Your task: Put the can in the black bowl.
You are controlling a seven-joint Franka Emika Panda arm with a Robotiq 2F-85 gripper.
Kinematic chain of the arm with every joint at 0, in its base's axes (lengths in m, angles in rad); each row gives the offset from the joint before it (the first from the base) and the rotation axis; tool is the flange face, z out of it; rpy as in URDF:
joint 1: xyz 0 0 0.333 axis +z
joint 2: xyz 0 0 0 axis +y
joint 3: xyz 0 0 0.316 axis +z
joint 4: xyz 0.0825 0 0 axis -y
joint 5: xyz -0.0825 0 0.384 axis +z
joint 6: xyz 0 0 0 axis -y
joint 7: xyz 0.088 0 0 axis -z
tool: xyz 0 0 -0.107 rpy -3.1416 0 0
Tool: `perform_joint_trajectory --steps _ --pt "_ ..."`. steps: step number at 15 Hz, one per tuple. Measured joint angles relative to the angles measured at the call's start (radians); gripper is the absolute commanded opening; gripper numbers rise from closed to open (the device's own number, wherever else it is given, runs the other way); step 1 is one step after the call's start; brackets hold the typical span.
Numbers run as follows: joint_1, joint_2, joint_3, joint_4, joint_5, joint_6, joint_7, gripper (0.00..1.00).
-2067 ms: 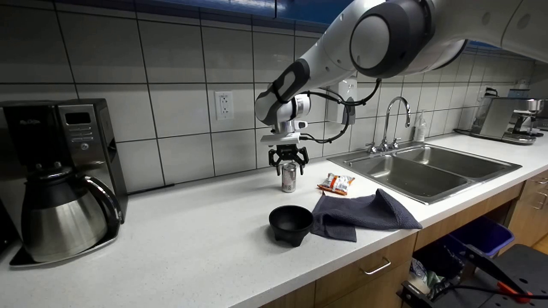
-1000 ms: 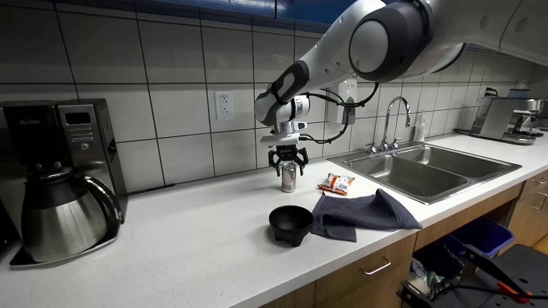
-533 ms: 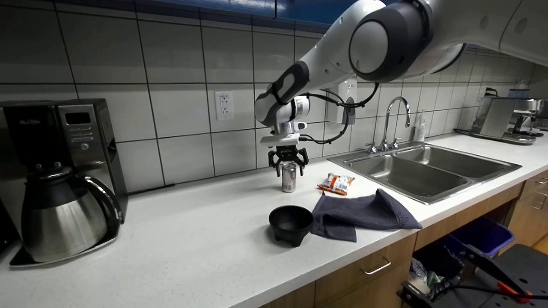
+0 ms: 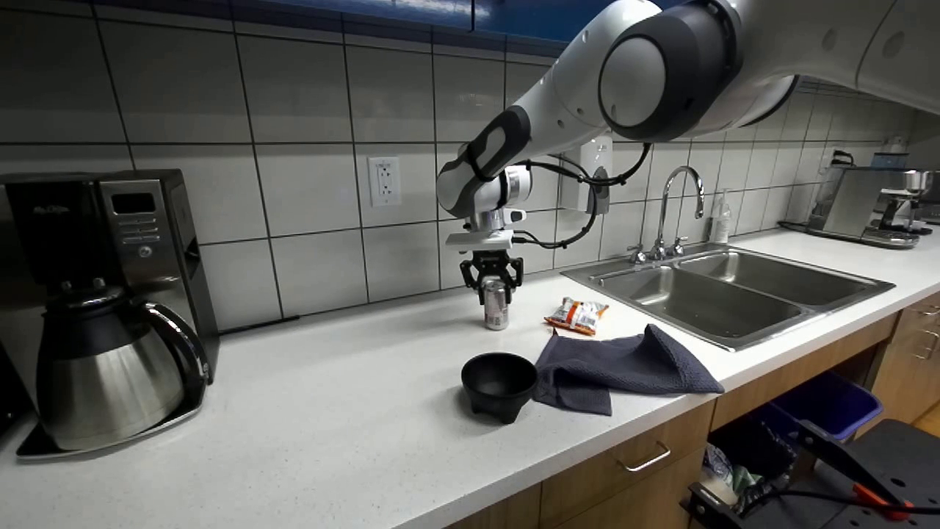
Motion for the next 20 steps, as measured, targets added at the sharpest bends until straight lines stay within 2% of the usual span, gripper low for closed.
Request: perform_joint_trajectory --steps 5,8,14,20 --pt "-0.004 -0.006 0.0 -0.005 0.006 0.044 0.006 0.39" --pt "-0.011 -0.052 0.0 -0.052 0.023 0.101 0.007 0.39" --pt "0.001 -0.224 0.0 -0.275 0.028 0.224 0.007 0.39" --pt "0.047 -0.411 -0.005 -0.538 0.017 0.331 0.007 0.39"
